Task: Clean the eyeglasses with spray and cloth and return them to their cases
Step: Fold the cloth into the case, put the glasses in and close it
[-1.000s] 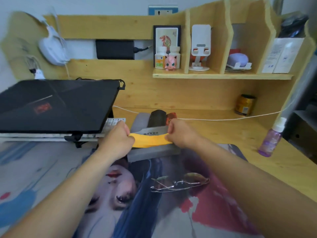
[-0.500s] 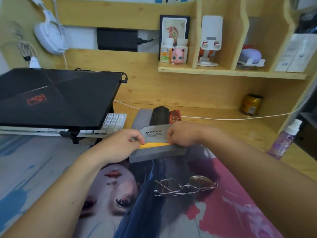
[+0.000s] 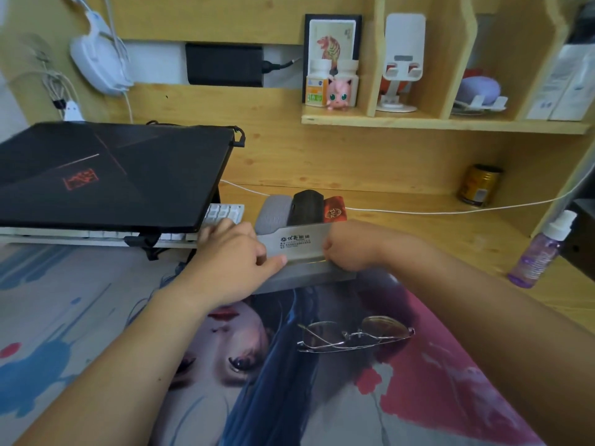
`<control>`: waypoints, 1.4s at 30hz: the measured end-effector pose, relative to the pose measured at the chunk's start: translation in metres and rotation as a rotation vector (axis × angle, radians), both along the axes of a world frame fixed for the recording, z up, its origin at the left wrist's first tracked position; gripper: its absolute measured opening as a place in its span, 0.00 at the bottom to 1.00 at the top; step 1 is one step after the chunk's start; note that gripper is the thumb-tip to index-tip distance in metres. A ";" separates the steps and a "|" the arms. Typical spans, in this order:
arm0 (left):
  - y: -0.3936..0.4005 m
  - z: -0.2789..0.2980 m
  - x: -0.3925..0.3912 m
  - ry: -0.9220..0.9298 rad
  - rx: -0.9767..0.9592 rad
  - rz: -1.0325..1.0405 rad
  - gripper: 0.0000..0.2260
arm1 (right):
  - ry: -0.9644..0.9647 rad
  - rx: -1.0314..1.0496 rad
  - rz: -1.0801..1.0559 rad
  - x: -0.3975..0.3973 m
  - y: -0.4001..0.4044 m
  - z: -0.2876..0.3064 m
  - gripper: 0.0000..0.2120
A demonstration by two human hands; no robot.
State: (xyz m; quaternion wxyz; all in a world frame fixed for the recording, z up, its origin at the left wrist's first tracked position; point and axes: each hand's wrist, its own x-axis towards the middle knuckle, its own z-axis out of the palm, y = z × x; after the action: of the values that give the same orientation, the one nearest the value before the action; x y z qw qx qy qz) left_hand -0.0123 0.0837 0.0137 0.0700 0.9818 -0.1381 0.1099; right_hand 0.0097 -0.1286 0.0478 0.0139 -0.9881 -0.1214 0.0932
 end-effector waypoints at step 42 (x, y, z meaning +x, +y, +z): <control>-0.009 0.008 -0.038 0.242 -0.553 -0.455 0.15 | -0.042 1.727 -0.001 -0.103 -0.111 -0.001 0.02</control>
State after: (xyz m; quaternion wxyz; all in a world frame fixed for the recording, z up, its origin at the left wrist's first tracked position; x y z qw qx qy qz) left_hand -0.0502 0.0747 0.0219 0.3707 0.8760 -0.3083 0.0080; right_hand -0.0929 -0.2393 0.0469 0.7581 -0.6329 -0.1494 -0.0499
